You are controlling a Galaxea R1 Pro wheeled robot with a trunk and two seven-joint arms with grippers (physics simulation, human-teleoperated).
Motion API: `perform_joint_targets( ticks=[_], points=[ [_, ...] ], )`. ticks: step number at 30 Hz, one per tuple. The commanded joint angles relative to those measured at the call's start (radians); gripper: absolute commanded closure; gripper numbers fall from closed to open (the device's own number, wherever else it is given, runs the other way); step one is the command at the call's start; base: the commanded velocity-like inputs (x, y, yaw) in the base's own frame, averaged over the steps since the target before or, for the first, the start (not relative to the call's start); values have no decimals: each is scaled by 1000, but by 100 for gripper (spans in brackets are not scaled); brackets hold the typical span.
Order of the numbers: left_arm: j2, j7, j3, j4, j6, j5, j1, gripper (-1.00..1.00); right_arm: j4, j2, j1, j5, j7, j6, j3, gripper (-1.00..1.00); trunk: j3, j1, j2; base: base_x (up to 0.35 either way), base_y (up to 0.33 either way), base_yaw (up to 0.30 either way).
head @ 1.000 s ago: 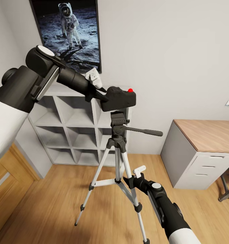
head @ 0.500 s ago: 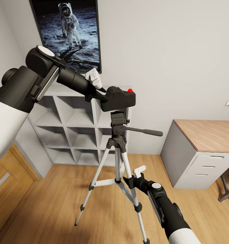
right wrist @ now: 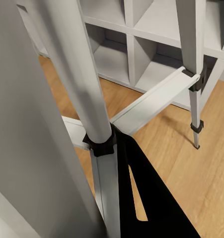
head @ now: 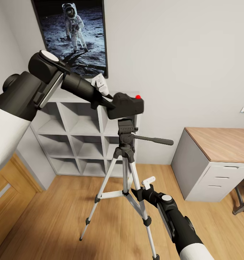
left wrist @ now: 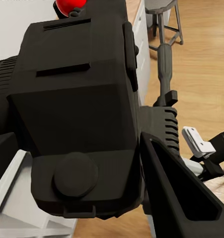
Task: Attach the digital camera to the camera tripod in the bedroom.
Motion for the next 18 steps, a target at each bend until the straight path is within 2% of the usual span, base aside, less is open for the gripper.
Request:
perform_joint_targets(
  ticks=[1, 18],
  points=[
    [2, 2, -3, 0, 6, 5, 4, 100, 30, 0, -1, 30, 5, 0, -3, 100, -2, 1, -2, 0, 0, 0],
    [1, 2, -3, 1, 5, 2, 28, 100, 30, 0, -1, 30, 5, 0, -3, 100, -2, 1, -2, 0, 0, 0]
  ],
)
